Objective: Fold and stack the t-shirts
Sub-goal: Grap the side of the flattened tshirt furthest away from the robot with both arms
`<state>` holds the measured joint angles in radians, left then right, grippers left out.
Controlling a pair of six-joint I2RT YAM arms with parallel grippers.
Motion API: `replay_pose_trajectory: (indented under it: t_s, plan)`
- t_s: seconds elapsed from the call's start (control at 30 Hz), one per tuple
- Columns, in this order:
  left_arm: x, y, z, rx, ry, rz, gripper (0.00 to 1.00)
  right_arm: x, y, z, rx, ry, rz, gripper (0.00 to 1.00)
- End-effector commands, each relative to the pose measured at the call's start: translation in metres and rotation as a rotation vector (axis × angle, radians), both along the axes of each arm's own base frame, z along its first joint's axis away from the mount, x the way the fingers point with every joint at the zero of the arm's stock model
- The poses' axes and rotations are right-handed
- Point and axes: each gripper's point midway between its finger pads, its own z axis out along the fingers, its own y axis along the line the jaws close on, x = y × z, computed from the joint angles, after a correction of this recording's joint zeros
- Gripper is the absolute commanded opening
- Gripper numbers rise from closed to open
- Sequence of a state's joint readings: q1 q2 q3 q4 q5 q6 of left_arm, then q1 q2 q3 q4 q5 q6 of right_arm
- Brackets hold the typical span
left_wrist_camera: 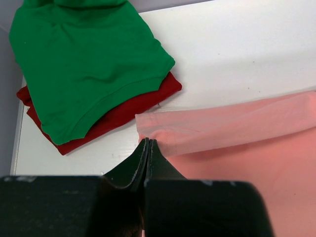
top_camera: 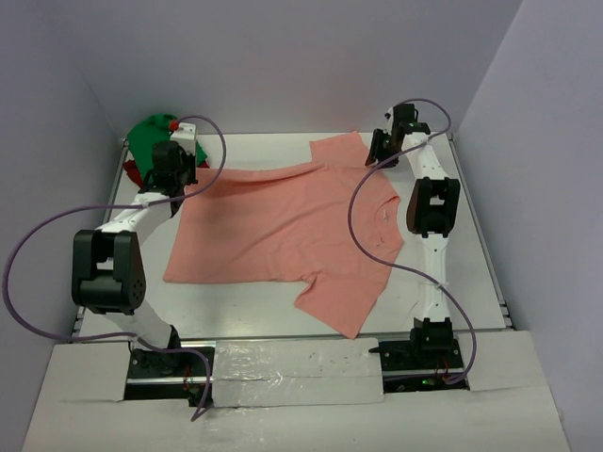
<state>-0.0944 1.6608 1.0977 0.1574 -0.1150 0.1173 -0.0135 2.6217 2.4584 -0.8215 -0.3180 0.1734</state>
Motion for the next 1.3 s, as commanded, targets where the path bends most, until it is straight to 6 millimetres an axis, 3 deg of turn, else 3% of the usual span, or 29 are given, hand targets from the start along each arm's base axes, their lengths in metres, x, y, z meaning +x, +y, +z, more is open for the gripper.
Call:
replay_pose_trajectory:
  t_s: [0.0,0.03,0.13,0.17,0.33,0.43,0.53,0.57,0.67,1.0,1.27]
  plan:
    - [0.002,0.0,0.043,-0.021,-0.1,-0.005,0.0,-0.002,0.009,0.004,-0.107,-0.024,0.049,0.5]
    - [0.002,0.0,0.043,-0.021,-0.1,-0.005,0.0,-0.002,0.002,0.006,-0.187,-0.035,0.039,0.51]
    - [0.002,0.0,0.041,-0.022,-0.095,-0.008,0.0,-0.004,0.014,0.014,-0.34,-0.075,0.109,0.52]
    - [0.003,-0.001,0.042,-0.024,-0.098,-0.009,0.0,-0.003,0.009,0.017,-0.419,-0.092,0.121,0.52]
    - [0.004,-0.002,0.042,-0.031,-0.099,-0.011,0.0,-0.006,0.022,0.019,-0.49,-0.105,0.16,0.48]
    - [0.003,-0.002,0.04,-0.034,-0.098,-0.013,0.0,-0.008,0.022,0.015,-0.495,-0.097,0.164,0.34]
    - [0.002,-0.001,0.038,-0.03,-0.096,-0.011,0.0,-0.011,0.02,0.012,-0.501,-0.085,0.174,0.02]
    - [0.001,-0.001,0.036,-0.03,-0.093,-0.013,0.0,-0.012,0.02,0.012,-0.508,-0.086,0.176,0.0]
    - [0.0,-0.002,0.033,-0.031,-0.09,-0.016,0.0,-0.013,0.01,0.014,-0.55,-0.091,0.16,0.0]
    - [-0.012,0.001,0.017,-0.025,-0.059,-0.026,0.0,-0.015,-0.036,0.049,-0.648,-0.156,0.068,0.0]
    - [-0.026,0.009,-0.005,-0.017,-0.013,-0.027,0.0,-0.022,-0.049,0.066,-0.639,-0.169,0.048,0.0]
